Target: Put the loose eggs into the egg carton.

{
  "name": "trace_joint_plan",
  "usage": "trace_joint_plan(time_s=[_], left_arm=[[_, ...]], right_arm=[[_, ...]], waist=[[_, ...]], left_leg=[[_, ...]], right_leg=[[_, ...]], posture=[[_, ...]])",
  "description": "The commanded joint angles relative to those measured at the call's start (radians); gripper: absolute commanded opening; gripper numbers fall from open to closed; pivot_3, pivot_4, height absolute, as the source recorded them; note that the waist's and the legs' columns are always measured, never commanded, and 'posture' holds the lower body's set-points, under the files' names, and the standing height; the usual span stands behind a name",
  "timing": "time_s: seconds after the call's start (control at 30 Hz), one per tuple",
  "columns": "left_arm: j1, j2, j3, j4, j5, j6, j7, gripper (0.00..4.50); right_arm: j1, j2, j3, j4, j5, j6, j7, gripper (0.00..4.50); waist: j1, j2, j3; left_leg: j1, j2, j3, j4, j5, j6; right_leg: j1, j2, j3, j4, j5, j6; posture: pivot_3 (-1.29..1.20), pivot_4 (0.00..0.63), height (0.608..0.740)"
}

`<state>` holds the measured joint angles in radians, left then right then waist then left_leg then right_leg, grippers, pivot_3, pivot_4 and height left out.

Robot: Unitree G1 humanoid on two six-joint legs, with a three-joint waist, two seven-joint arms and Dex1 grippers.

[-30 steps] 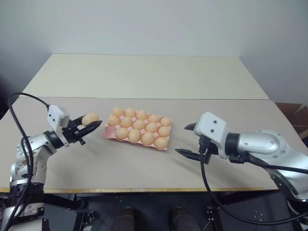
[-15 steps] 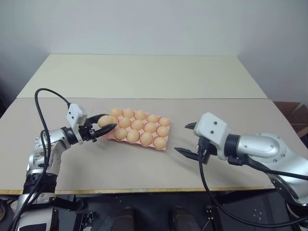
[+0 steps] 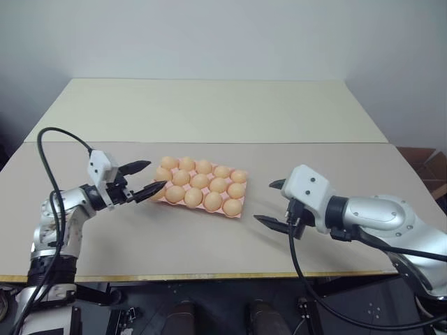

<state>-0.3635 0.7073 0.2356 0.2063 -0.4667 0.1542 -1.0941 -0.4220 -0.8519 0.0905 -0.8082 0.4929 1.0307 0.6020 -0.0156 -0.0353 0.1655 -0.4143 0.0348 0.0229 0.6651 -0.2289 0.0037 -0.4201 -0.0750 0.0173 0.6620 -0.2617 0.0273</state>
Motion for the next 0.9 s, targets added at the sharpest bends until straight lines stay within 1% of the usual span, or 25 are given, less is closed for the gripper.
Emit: trace_joint_plan(time_s=[0.03,0.13,0.23,0.33,0.47,0.6,0.7,0.9], left_arm=[[0.057,0.082,0.081,-0.12,-0.07,0.057,-0.049,4.16],[0.143,0.16,0.136,-0.194,-0.096,0.088,-0.089,4.16],[0.219,0.211,0.197,-0.251,-0.112,0.106,-0.106,4.16],[0.328,0.258,0.305,-0.326,-0.133,0.137,-0.128,4.16],[0.458,0.287,0.445,-0.42,-0.142,0.181,-0.134,4.16],[0.582,0.29,0.606,-0.548,-0.173,0.264,-0.139,4.16],[0.664,0.26,0.718,-0.645,-0.2,0.321,-0.123,4.16],[0.789,0.195,0.831,-0.751,-0.217,0.359,-0.107,4.16]], right_arm=[[-0.008,-0.017,-0.032,-0.008,-0.002,-0.036,0.019,4.5],[0.002,-0.045,-0.054,0.007,0.004,-0.058,0.06,4.5],[0.019,-0.077,-0.083,0.031,0.012,-0.09,0.11,4.5],[0.04,-0.127,-0.117,0.073,0.016,-0.154,0.198,4.5],[0.066,-0.181,-0.154,0.145,0.017,-0.271,0.333,4.5],[0.084,-0.226,-0.184,0.247,0.016,-0.395,0.481,4.5],[0.068,-0.251,-0.185,0.333,0.005,-0.472,0.569,4.5],[0.042,-0.267,-0.166,0.434,-0.023,-0.574,0.661,4.5]], waist=[[-0.001,0.0,0.0],[0.0,0.0,0.0],[0.003,0.0,0.0],[0.003,0.0,0.0],[0.003,0.0,0.0],[0.002,0.0,0.0],[0.003,0.0,0.0],[0.003,0.001,0.0]], left_leg=[[0.0,0.0,0.0,0.0,0.0,0.0],[0.0,0.0,0.0,0.0,0.0,0.0],[0.001,0.001,0.0,0.0,0.0,0.0],[0.001,0.0,0.001,0.0,0.0,0.0],[0.001,0.001,0.001,0.0,0.0,0.0],[0.001,0.001,0.002,0.0,0.0,0.0],[0.003,0.001,0.003,0.0,0.0,0.0],[0.006,0.002,0.004,-0.002,0.0,0.0]], right_leg=[[0.0,0.0,0.0,0.0,0.0,0.0],[0.0,0.0,0.0,0.0,0.0,0.0],[0.0,0.0,0.0,-0.001,0.0,0.0],[0.001,-0.001,0.0,-0.002,0.0,0.0],[0.0,0.0,0.0,-0.002,0.0,0.0],[0.001,0.0,0.0,-0.003,0.0,0.0],[0.002,0.0,0.0,-0.003,0.0,0.0],[0.004,0.0,0.001,-0.003,0.0,0.0]], posture=[[0.0,0.15,0.74],[0.0,0.15,0.74],[0.0,0.15,0.74],[0.0,0.15,0.74],[0.0,0.15,0.74],[0.0,0.15,0.74],[0.0,0.15,0.74],[0.0,0.15,0.74]])
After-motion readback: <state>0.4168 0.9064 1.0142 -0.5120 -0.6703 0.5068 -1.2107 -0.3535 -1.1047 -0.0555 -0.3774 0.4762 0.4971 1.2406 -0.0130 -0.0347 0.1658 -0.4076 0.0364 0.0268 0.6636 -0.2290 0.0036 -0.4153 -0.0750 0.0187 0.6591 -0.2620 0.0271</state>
